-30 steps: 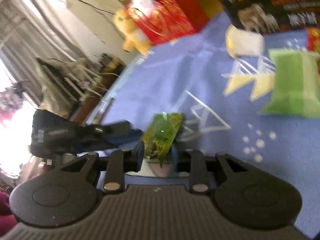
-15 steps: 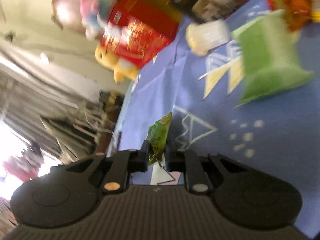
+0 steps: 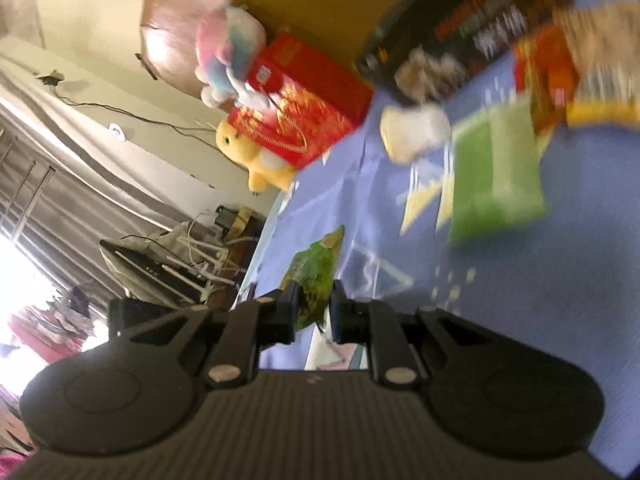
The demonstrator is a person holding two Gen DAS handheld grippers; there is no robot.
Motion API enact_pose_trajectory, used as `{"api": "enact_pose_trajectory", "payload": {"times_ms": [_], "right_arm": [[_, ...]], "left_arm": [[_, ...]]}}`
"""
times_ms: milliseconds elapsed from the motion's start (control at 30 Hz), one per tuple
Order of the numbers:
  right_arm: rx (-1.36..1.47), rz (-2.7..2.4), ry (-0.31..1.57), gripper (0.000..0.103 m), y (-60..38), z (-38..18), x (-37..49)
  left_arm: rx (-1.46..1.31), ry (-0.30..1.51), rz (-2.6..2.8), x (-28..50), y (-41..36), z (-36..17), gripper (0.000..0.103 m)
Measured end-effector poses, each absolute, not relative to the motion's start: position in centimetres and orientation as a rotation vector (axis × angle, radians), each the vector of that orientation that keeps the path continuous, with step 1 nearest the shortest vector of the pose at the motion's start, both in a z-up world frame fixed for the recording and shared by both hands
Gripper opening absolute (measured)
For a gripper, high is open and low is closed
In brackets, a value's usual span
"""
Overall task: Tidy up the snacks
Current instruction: 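Grasp the green translucent pack with the right gripper and lift, then carry the green translucent pack over the tin and open the right gripper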
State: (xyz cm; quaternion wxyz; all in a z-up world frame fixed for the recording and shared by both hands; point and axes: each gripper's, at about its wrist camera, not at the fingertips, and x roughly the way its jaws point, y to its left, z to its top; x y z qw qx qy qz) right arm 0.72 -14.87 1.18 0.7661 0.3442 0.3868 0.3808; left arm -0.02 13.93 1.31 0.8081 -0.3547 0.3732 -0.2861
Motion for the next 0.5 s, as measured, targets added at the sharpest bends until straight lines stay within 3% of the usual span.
{"api": "enact_pose_trajectory", "payload": {"times_ms": [300, 500], "right_arm": [[0.436, 0.687, 0.606, 0.019, -15.1, 6.4, 8.1], [0.300, 0.591, 0.590, 0.020, -14.2, 6.4, 15.7]], "left_arm": [[-0.503, 0.710, -0.588, 10.9, 8.3, 7.9, 0.016], [-0.400, 0.694, -0.505, 18.5, 5.3, 8.1, 0.016]]}}
